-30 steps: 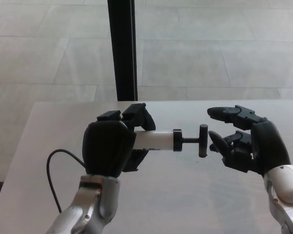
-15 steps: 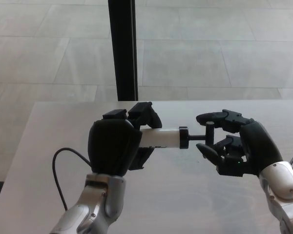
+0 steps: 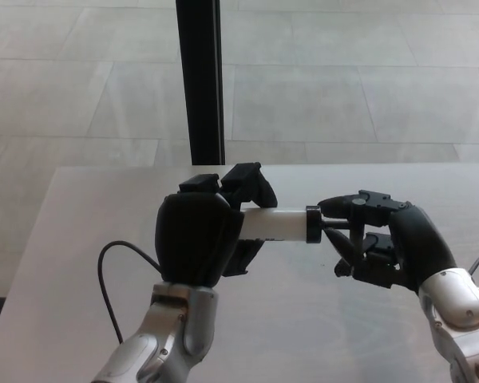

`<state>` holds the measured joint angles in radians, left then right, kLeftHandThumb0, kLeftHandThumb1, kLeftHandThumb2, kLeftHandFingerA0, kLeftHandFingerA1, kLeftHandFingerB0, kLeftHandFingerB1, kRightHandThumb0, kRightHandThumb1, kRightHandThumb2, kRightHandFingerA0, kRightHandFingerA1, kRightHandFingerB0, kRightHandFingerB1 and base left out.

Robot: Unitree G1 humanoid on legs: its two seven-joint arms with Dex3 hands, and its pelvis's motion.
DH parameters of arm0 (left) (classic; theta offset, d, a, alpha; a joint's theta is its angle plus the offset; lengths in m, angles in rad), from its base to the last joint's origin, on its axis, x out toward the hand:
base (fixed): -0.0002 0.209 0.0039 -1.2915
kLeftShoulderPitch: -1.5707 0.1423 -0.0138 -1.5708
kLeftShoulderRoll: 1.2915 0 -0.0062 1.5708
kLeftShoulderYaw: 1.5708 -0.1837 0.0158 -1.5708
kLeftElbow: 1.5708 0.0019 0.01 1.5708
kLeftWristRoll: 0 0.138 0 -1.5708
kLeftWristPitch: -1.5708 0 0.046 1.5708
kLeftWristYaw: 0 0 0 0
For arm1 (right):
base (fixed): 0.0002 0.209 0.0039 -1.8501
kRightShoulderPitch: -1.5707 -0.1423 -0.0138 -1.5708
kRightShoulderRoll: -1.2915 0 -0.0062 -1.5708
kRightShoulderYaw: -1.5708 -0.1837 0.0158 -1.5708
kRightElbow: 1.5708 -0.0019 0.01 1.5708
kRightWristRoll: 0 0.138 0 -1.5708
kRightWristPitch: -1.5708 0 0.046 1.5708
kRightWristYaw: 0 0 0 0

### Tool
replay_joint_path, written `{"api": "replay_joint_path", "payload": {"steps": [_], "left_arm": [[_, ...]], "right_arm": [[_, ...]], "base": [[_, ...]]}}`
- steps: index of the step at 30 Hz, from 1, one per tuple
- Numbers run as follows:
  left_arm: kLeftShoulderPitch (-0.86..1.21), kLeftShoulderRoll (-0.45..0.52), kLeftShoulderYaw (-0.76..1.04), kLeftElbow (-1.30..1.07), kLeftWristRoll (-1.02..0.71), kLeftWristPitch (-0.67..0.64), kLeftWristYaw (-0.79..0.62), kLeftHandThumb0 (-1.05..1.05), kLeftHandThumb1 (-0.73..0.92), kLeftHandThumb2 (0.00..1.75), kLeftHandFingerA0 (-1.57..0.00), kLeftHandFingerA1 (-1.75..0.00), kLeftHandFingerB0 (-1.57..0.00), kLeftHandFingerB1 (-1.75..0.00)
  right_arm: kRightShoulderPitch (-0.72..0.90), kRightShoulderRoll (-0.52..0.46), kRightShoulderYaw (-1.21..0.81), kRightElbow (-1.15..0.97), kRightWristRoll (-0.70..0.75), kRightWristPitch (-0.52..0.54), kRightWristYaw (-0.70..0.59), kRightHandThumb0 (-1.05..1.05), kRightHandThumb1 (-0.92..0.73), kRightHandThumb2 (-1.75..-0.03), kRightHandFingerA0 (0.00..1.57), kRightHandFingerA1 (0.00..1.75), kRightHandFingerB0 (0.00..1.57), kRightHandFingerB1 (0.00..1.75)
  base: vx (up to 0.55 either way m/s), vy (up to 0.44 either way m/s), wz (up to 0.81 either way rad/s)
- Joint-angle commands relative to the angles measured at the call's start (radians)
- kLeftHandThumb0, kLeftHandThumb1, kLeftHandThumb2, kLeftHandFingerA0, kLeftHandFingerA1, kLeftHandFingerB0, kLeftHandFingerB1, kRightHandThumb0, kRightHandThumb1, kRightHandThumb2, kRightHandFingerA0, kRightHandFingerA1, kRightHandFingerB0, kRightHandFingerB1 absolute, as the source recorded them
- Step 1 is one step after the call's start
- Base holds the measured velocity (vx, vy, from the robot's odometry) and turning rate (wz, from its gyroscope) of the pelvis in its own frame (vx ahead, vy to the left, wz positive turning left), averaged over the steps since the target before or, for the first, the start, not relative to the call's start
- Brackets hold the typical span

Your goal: The robot uses its left hand to lift the air pump kept on the middle of the desk and use the right hand to pull out the handle

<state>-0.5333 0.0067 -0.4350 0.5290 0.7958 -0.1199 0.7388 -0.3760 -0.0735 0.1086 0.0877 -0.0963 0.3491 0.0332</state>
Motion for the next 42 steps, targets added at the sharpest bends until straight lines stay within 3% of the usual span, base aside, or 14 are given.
{"api": "replay_joint_path", "payload": {"steps": [1,2,3,5,7,10,27,28,29,42], "left_arm": [[0.006,0.010,-0.003,-0.009,0.002,-0.015,0.015,-0.09,0.50,1.12,-0.85,-1.73,-0.77,-1.59],[0.010,0.009,-0.005,-0.009,0.002,-0.011,0.009,-0.08,0.51,1.12,-0.87,-1.72,-0.74,-1.54],[0.011,0.009,-0.007,-0.004,0.000,-0.017,0.014,-0.08,0.50,1.13,-0.88,-1.71,-0.76,-1.53],[0.008,0.011,-0.012,0.004,0.009,-0.016,0.027,-0.09,0.50,1.10,-0.86,-1.71,-0.79,-1.57],[0.013,0.014,-0.014,-0.001,0.009,-0.013,0.020,-0.08,0.48,1.13,-0.84,-1.72,-0.77,-1.59],[0.020,0.021,-0.015,-0.004,0.011,-0.016,0.022,-0.07,0.48,1.16,-0.88,-1.72,-0.76,-1.54],[-0.011,0.030,-0.009,0.004,0.009,-0.020,0.029,-0.10,0.48,1.19,-0.88,-1.74,-0.74,-1.57],[-0.018,0.032,-0.010,0.007,0.011,-0.020,0.028,-0.12,0.49,1.16,-0.85,-1.75,-0.76,-1.61],[-0.024,0.032,-0.010,0.008,0.012,-0.019,0.027,-0.09,0.50,1.14,-0.87,-1.75,-0.73,-1.57],[-0.070,0.013,0.005,0.018,-0.003,-0.026,0.038,-0.09,0.48,1.15,-0.87,-1.75,-0.80,-1.60]], "right_arm": [[-0.024,0.026,-0.029,0.006,-0.001,-0.013,-0.043,-0.31,-0.76,-0.68,1.00,1.61,0.73,0.63],[-0.024,0.035,-0.035,0.002,-0.005,-0.027,-0.058,-0.28,-0.61,-1.03,1.27,1.36,0.78,0.80],[-0.026,0.048,-0.044,0.003,-0.008,-0.044,-0.080,-0.21,-0.73,-0.74,1.03,1.69,0.83,0.75],[-0.027,0.050,-0.047,0.011,-0.021,-0.073,-0.092,-0.19,-0.71,-0.82,0.98,1.69,0.85,0.87],[-0.026,0.059,-0.060,0.015,-0.016,-0.092,-0.105,-0.15,-0.66,-0.93,0.95,1.62,0.86,1.13],[-0.024,0.064,-0.063,0.021,-0.022,-0.109,-0.110,-0.16,-0.64,-0.94,0.93,1.62,0.85,1.21],[-0.013,0.070,-0.047,0.044,-0.028,-0.082,-0.101,-0.21,-0.54,-0.98,0.98,1.57,0.93,1.14],[-0.010,0.068,-0.044,0.049,-0.028,-0.097,-0.097,-0.21,-0.54,-0.98,0.98,1.60,0.92,1.14],[-0.007,0.065,-0.036,0.046,-0.038,-0.089,-0.100,-0.25,-0.57,-0.83,1.00,1.57,0.93,1.10],[0.034,0.050,-0.020,0.048,-0.057,-0.100,-0.104,-0.25,-0.62,-0.84,0.99,1.55,0.91,1.09]], "base": [[0.00,0.000,0.00],[0.00,0.000,0.00],[0.00,0.000,0.00],[0.00,0.000,0.00],[0.00,0.000,0.00],[0.00,0.000,0.00],[0.00,0.000,0.00],[0.00,0.000,0.00],[0.00,0.000,0.00],[0.00,0.000,0.00]]}}
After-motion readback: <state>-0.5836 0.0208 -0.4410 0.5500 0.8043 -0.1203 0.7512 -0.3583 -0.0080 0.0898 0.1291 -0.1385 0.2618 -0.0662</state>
